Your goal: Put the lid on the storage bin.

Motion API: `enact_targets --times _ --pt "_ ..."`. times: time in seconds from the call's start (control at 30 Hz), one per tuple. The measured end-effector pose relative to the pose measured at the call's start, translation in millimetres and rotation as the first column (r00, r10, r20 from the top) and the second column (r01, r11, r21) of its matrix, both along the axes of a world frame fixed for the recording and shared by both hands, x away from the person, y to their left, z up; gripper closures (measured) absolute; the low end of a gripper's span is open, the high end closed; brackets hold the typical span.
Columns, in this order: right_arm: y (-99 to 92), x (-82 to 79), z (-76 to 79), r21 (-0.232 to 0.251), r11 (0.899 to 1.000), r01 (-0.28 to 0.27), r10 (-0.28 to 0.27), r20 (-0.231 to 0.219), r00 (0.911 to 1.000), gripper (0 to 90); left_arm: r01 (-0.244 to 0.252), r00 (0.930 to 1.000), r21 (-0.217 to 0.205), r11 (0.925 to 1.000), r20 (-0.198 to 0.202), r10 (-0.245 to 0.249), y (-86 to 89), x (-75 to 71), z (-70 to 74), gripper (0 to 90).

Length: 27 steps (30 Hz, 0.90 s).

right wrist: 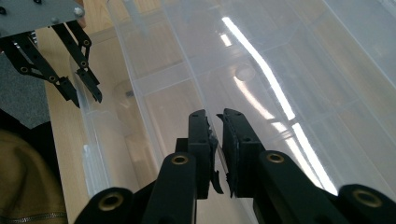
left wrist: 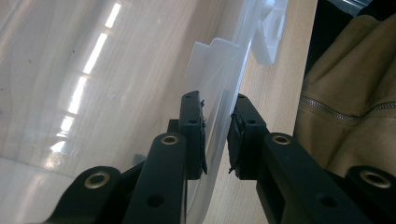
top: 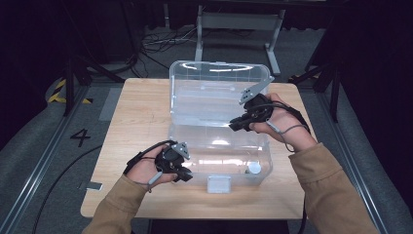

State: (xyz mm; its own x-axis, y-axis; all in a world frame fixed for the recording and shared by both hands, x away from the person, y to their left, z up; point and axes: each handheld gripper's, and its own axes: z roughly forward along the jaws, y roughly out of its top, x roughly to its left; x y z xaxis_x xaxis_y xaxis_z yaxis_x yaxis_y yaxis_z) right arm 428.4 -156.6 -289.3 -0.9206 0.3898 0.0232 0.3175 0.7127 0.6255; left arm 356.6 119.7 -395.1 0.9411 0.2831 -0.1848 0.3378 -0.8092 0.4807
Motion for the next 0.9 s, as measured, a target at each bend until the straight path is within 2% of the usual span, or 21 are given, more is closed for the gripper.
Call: enact_targets --times 0.6,0.9 --pt "2.5 -10.3 -0.7 -0.031 0.999 -0.035 0.036 0.009 0.9993 82.7 0.0 1.0 -0.005 1.0 -0.01 0.0 0.7 0.7 -0.9 77.4" --pt "3.9 -15.6 -1.4 -0.051 0.997 -0.055 0.055 -0.003 0.9985 83.3 -0.008 0.9999 -0.007 0.9999 -0.013 0.008 1.2 1.1 -1.7 77.0"
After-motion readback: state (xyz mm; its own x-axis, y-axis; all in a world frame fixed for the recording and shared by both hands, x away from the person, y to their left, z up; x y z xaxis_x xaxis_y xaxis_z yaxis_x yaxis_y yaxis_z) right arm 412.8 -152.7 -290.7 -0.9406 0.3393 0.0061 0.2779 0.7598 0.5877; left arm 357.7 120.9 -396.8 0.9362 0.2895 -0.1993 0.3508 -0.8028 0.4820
